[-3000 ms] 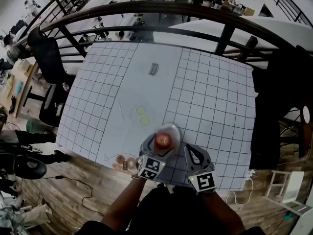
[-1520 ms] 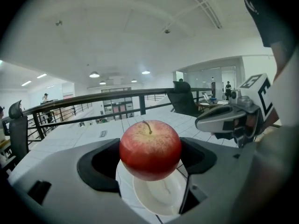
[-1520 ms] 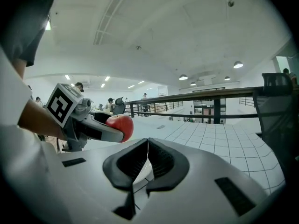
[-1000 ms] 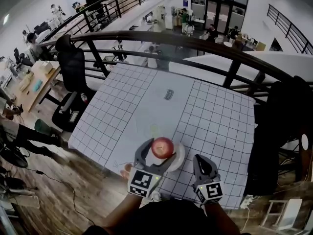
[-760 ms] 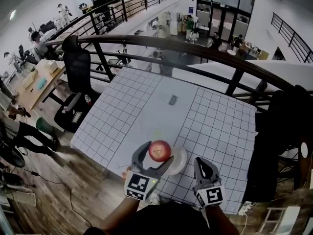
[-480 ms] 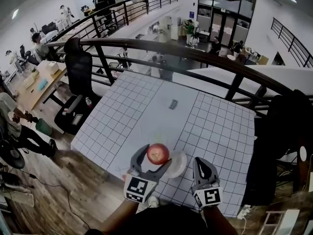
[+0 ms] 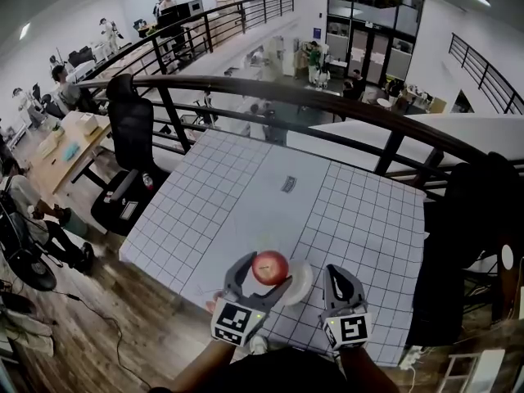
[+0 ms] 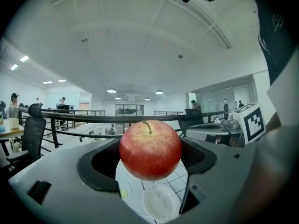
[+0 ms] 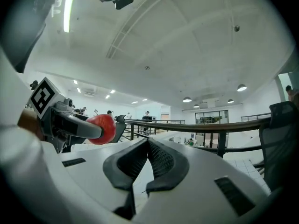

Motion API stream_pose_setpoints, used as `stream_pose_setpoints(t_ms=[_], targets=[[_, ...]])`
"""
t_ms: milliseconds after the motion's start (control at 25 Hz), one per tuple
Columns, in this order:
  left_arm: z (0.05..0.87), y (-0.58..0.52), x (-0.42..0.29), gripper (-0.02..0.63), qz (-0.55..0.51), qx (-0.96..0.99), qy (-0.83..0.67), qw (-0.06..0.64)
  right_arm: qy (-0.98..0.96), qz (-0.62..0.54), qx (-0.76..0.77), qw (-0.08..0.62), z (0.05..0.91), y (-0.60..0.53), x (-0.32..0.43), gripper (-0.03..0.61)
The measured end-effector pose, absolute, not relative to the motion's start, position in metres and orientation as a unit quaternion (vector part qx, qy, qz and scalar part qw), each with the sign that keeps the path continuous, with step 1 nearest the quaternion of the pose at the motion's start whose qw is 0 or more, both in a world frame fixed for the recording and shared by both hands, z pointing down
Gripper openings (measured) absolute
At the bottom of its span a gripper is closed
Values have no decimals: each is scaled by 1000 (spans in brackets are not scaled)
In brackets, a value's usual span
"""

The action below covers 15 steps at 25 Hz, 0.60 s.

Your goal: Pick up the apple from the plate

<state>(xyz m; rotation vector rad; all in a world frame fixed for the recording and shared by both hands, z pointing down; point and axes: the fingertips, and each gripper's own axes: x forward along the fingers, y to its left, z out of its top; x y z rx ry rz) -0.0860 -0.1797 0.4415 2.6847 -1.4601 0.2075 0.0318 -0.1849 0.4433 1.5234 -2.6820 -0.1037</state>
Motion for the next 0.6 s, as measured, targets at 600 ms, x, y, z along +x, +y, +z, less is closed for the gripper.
stream_pose_setpoints(t_ms=[600], targets=[[442,-180,-83,414,66,879,-470,43,-867,-53,495,25,441,-187,22,23]])
